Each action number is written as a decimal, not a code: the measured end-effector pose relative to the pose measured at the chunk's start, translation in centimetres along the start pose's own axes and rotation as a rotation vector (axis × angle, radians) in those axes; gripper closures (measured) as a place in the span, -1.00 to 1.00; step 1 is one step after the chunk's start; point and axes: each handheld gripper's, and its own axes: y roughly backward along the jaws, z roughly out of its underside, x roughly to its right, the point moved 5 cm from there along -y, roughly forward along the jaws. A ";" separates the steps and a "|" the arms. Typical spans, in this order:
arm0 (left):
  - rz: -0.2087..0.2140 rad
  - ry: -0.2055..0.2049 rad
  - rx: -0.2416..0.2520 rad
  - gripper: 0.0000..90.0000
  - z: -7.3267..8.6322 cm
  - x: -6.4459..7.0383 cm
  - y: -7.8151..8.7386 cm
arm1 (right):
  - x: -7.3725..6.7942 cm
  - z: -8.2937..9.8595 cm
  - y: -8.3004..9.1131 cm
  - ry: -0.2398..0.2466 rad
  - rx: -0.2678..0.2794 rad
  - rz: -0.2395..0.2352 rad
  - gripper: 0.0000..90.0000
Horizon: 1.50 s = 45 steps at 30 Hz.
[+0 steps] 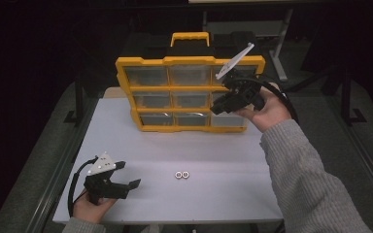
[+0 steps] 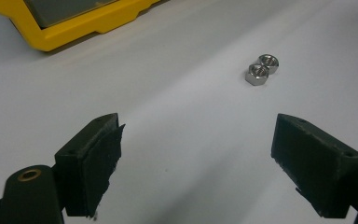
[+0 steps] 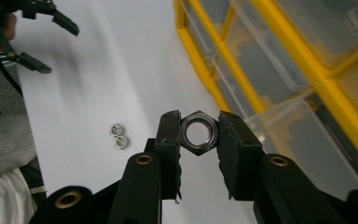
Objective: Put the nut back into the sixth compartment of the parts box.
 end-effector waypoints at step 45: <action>0.001 0.006 0.005 -0.64 0.0 0.1 0.0 | 6.9 5.0 -2.9 -0.179 -0.099 0.088 0.53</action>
